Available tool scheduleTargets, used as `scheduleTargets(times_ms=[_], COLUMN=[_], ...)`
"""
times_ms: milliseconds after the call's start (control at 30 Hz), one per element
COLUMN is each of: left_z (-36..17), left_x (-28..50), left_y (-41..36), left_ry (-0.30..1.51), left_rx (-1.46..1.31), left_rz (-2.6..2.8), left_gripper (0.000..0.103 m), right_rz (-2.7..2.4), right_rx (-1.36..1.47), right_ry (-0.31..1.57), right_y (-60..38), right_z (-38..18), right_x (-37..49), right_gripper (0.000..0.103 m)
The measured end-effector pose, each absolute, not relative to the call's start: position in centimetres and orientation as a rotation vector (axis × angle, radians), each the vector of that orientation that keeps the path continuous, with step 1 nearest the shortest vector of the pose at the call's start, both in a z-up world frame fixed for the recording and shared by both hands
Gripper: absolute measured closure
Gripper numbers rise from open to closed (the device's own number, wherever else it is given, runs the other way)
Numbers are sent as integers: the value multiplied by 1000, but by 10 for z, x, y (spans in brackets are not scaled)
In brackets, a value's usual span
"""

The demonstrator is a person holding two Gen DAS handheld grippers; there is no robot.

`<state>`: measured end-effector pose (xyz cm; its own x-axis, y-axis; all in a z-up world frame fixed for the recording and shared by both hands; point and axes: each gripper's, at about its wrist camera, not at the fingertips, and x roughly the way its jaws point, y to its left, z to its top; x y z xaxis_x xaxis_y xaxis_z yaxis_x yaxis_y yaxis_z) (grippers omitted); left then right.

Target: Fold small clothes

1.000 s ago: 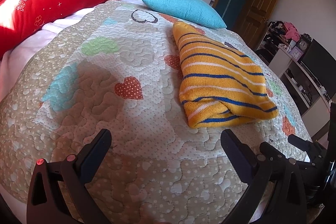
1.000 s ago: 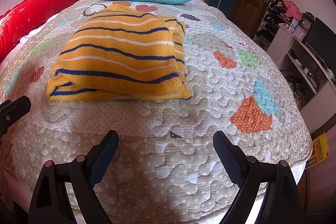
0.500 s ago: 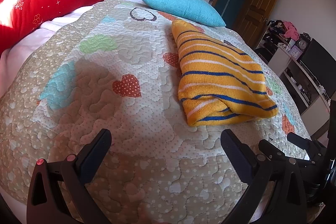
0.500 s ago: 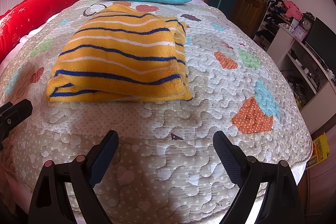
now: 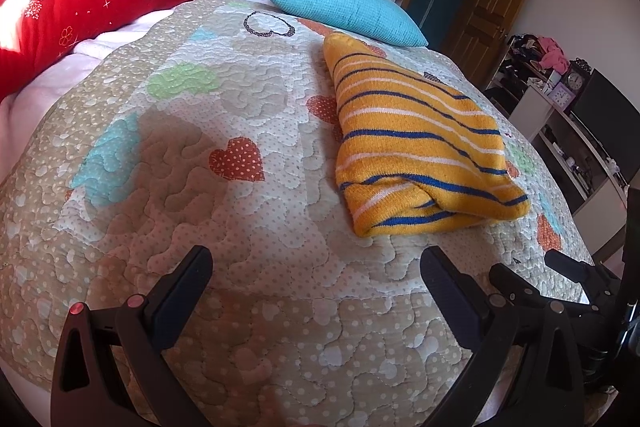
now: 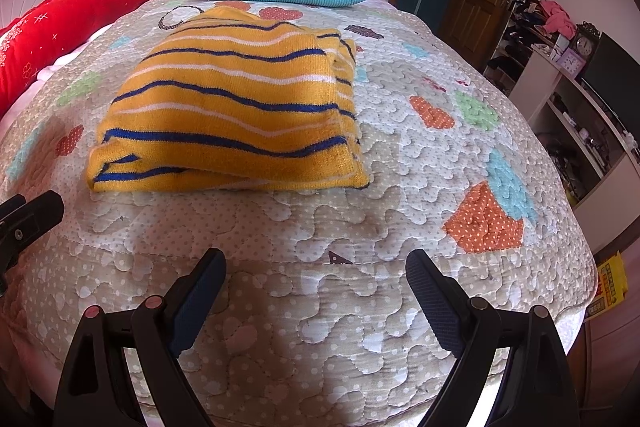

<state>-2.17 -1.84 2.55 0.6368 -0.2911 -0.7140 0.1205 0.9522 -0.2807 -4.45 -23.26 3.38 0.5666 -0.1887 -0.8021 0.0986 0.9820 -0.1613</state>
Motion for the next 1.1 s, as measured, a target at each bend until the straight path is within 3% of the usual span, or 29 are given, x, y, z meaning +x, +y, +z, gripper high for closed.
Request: scheduleTargets(times_ms=[1100], left_z=[22], left_x=[-20], left_y=[-19], left_ry=[861], left_rx=[-217], left_rz=[-239], left_gripper=[0], right_rz=[-164], right_rx=[-112], right_ry=[941], right_y=[-225], right_z=[33], right_x=[-44], right_gripper=[9])
